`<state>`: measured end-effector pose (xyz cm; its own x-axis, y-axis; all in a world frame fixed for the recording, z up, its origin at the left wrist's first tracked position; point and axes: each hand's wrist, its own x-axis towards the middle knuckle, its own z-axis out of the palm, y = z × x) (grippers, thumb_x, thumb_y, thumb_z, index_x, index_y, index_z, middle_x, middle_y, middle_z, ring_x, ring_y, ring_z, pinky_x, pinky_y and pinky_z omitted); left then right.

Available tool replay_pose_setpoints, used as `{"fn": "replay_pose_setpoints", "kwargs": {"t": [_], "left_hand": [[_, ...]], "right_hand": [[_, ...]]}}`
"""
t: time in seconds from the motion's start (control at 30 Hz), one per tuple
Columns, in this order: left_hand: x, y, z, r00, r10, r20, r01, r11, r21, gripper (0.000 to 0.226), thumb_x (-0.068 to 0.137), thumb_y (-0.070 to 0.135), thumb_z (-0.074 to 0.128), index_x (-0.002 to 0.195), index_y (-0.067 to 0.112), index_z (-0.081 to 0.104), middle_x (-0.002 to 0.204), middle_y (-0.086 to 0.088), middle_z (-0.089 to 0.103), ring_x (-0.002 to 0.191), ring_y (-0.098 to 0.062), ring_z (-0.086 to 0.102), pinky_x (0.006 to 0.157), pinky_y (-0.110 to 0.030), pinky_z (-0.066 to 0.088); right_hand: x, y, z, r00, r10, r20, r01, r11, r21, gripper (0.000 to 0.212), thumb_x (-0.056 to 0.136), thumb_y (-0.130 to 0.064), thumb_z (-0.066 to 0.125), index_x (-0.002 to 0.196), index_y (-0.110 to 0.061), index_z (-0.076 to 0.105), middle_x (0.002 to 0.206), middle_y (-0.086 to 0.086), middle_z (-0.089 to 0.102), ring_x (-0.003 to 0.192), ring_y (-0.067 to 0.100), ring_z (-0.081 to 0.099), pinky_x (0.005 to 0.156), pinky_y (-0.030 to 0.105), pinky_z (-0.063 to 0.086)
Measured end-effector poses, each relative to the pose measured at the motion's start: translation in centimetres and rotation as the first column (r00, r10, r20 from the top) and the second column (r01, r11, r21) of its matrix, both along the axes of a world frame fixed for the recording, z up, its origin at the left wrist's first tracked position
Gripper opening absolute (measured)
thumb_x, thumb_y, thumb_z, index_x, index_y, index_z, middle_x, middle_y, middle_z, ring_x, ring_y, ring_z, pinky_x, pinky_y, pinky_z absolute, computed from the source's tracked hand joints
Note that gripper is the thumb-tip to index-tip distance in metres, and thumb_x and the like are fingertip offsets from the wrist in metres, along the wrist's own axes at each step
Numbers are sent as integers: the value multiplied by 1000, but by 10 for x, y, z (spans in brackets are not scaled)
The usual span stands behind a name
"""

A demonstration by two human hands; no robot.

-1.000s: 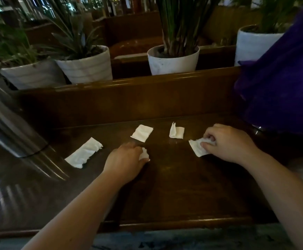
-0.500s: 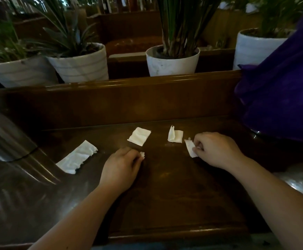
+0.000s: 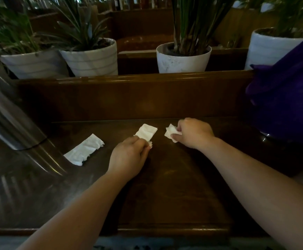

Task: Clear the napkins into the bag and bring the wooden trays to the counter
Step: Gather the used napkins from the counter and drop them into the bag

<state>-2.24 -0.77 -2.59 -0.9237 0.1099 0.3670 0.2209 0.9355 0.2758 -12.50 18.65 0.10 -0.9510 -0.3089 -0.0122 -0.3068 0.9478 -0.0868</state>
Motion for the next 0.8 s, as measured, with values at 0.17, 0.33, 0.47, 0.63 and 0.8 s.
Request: {"fn": "replay_pose_setpoints", "kwargs": {"t": [0.17, 0.33, 0.47, 0.63, 0.8], "left_hand": [[-32, -4, 6, 996, 79, 37, -78, 996, -42, 22, 93, 34, 49, 105, 21, 62, 98, 0, 61, 84, -15, 56, 68, -33, 52], [-50, -2, 3, 984, 80, 157, -60, 990, -130, 32, 92, 42, 46, 116, 22, 54, 113, -4, 57, 97, -18, 55, 74, -32, 50], [-55, 0, 2, 965, 147, 219, -93, 966, -240, 44, 91, 47, 46, 125, 21, 49, 129, -7, 50, 113, -23, 51, 85, -39, 48], [-46, -4, 8, 962, 118, 248, -55, 968, -244, 23, 92, 28, 51, 114, 21, 56, 114, -3, 56, 89, -19, 59, 71, -34, 53], [-7, -42, 21, 981, 108, 159, -82, 984, -160, 20, 94, 34, 46, 103, 22, 59, 93, 6, 52, 75, -11, 53, 63, -28, 50]], "right_hand": [[13, -2, -7, 1000, 28, -9, -29, 996, -85, 17, 92, -34, 54, 105, -26, 60, 88, -6, 58, 75, 12, 55, 60, 30, 44], [25, 1, -4, 996, 81, -34, -85, 985, -150, 17, 92, -37, 53, 104, -26, 58, 92, -6, 58, 75, 10, 54, 60, 27, 43], [38, 0, 3, 983, 182, 6, -175, 957, -231, 17, 92, -42, 53, 100, -29, 59, 90, -9, 57, 77, 7, 54, 59, 26, 43], [52, -17, 6, 983, 169, -76, -184, 943, -276, 17, 90, -44, 53, 97, -29, 60, 88, -10, 58, 76, 7, 55, 63, 30, 51], [57, -44, 14, 974, 214, -78, -228, 921, -316, 17, 91, -43, 53, 98, -28, 59, 91, -10, 58, 79, 7, 55, 65, 29, 49]]}}
